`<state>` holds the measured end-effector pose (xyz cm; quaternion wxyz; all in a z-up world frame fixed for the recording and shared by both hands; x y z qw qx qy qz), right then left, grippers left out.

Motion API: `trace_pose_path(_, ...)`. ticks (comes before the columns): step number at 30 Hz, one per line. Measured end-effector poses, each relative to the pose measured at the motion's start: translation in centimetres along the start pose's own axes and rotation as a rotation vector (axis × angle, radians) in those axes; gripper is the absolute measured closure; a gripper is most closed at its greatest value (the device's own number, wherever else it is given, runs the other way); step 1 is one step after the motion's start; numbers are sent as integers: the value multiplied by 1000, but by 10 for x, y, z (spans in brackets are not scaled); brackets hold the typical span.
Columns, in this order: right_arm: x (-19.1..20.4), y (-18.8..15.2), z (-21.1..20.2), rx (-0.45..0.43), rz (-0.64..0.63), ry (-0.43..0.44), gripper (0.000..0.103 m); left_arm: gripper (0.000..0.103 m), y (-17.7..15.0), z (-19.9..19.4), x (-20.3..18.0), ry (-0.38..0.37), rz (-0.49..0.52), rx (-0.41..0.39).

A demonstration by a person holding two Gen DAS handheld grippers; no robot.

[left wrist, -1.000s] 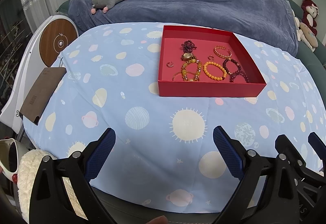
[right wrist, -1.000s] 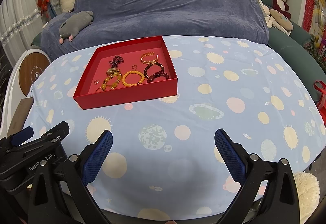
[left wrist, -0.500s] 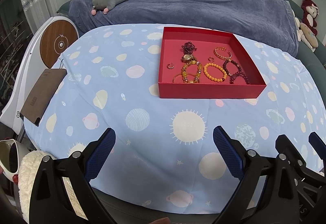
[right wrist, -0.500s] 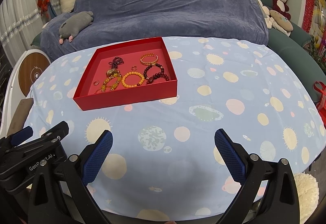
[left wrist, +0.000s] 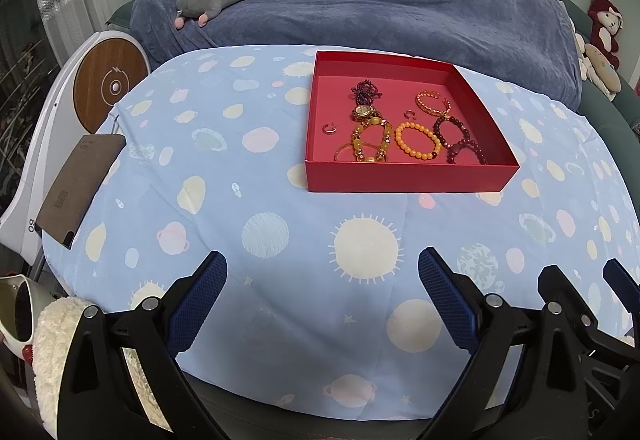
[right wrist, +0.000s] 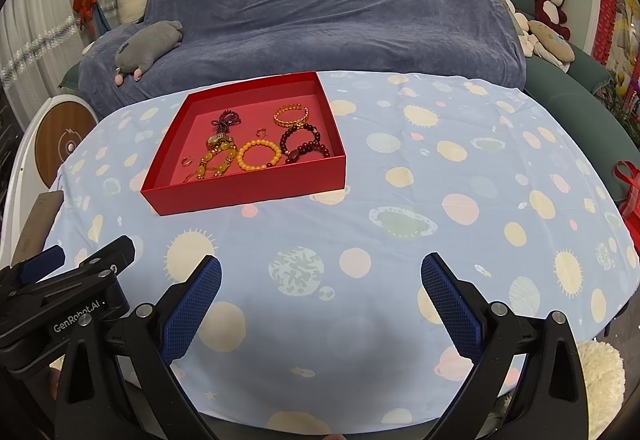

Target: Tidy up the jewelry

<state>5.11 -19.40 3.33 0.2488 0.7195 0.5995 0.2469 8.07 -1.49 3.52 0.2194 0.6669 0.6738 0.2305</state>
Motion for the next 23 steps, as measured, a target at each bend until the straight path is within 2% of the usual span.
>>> trace_pose_path(23, -2, 2, 3, -6, -8, -6, 6, 11, 1, 1, -1, 6, -4, -17)
Point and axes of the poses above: each gripper's, at about its wrist camera, not at the fingertips, and z roughly the way its jaws point, x to its left, y to its top, the point moved 4 cm from there along z, roughly the way its jaws point, and after that the axes turned 1 degree about -x, right-handed, at the moved point
